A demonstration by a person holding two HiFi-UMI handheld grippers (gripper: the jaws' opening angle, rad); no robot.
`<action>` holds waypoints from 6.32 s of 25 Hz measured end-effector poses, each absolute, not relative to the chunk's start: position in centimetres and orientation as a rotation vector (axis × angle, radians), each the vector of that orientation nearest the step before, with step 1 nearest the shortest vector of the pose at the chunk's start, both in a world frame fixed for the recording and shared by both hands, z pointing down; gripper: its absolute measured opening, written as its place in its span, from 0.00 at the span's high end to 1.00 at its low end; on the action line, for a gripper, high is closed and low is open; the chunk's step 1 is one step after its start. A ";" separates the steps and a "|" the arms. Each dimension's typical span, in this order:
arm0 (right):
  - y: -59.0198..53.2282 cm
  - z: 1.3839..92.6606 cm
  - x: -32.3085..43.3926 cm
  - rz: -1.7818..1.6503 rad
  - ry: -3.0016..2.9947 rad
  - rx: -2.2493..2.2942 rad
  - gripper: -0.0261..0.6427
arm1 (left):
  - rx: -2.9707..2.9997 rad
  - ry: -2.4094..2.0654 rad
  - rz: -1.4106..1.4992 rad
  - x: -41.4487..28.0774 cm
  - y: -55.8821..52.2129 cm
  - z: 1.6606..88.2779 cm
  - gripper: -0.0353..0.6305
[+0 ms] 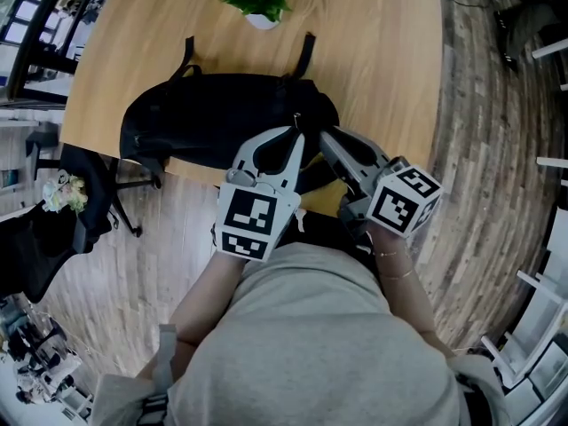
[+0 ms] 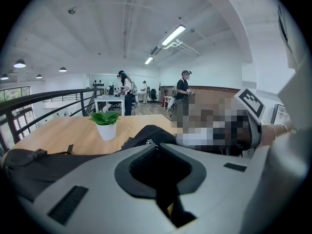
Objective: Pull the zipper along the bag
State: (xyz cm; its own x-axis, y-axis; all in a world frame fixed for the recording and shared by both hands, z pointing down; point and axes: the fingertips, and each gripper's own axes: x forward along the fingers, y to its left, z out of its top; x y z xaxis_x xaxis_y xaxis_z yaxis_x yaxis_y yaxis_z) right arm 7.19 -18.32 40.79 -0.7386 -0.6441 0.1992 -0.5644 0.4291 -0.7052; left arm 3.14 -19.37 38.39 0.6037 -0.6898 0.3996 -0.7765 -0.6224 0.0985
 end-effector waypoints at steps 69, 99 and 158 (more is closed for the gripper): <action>-18.2 40.5 8.1 -1.062 2.687 -1.327 0.87 | 2.636 -0.956 0.625 3.2 -20.6 40.6 0.87; -19.0 40.6 10.0 -1.032 2.714 -1.376 0.88 | 2.499 -1.365 0.706 -6.9 -21.2 40.1 0.89; -17.2 39.2 8.2 -0.726 3.024 -1.281 0.83 | 2.368 -1.394 0.999 -6.7 -18.9 44.2 0.91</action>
State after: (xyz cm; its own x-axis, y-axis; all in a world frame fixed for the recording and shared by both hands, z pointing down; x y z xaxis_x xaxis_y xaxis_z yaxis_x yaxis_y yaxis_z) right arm 8.19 -17.24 39.23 -0.6890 -0.6289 0.3603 -0.7239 0.6216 -0.2993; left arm -6.70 -18.86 44.23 0.3203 -0.6892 0.6499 -0.8368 -0.5274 -0.1469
